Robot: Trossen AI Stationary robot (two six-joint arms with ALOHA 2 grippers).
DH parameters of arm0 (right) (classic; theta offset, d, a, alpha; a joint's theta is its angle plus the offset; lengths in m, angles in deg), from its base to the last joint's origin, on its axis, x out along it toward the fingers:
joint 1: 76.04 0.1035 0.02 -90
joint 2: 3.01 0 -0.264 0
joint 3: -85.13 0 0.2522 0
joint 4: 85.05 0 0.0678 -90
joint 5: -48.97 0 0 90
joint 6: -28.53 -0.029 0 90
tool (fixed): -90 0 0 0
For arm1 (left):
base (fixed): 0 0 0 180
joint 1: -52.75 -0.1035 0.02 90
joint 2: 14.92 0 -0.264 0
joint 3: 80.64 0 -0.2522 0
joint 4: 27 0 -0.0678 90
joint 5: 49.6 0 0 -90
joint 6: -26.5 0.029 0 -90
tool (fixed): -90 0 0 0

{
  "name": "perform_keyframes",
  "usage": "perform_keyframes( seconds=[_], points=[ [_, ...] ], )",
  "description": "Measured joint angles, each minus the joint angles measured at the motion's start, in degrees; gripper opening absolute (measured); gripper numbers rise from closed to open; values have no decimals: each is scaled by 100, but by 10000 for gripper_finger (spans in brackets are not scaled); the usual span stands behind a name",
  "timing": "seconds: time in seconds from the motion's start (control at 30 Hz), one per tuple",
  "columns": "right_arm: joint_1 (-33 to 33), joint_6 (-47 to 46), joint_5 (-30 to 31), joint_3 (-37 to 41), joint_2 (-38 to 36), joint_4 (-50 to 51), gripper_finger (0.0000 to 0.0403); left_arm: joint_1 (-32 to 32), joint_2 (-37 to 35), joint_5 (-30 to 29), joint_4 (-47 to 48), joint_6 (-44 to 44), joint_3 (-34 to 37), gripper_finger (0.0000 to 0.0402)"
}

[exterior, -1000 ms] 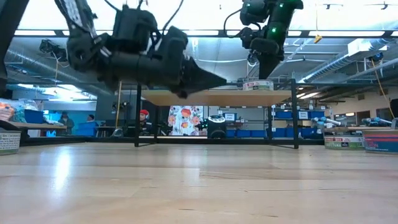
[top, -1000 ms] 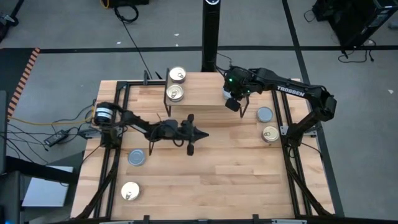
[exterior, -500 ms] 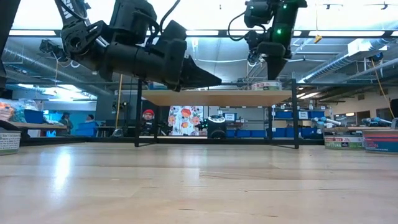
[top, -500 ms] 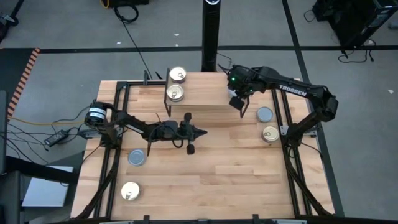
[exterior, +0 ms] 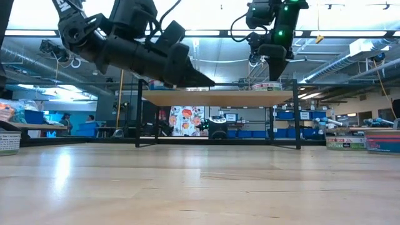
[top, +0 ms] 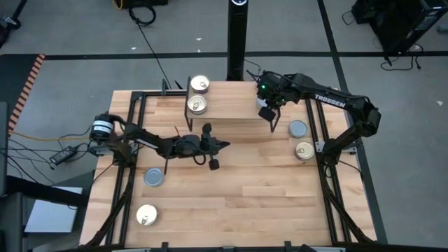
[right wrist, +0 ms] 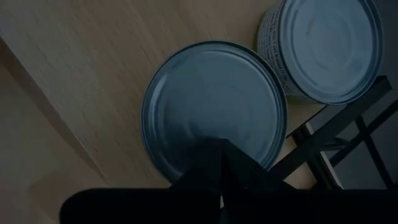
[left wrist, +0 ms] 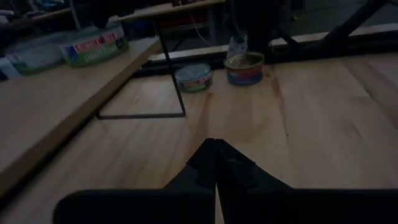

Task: Stack canned seafood by type on shelf
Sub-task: Put the bottom right green tuna can on the shelf aligned with the other green tuna can, then put the top blue tuna can on the shelf

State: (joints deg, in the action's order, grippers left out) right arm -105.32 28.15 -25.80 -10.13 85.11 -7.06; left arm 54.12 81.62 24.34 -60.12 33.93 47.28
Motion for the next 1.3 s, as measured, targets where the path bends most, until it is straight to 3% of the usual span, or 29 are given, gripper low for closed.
perform_keyframes(
  seconds=[0.3,0.53,0.8,0.9,1.13,1.3],
  points=[
    [61,113,153,0,-85,-64,7,26,-289,93,456,292,2,6],
    [406,-39,310,-10,-710,25,7,26,-289,251,319,340,4,6],
    [1601,-1337,158,-10,-1090,1153,7,29,-289,603,24,414,4,6],
    [2239,-1830,-274,128,-1115,1454,6,26,-286,934,-128,299,4,6],
    [3711,-3699,-780,1529,-1593,1359,5,149,-285,1230,-198,296,4,6],
    [4234,-5014,-1176,2703,-1993,782,13,170,-283,1432,-291,301,4,6]
  ],
)
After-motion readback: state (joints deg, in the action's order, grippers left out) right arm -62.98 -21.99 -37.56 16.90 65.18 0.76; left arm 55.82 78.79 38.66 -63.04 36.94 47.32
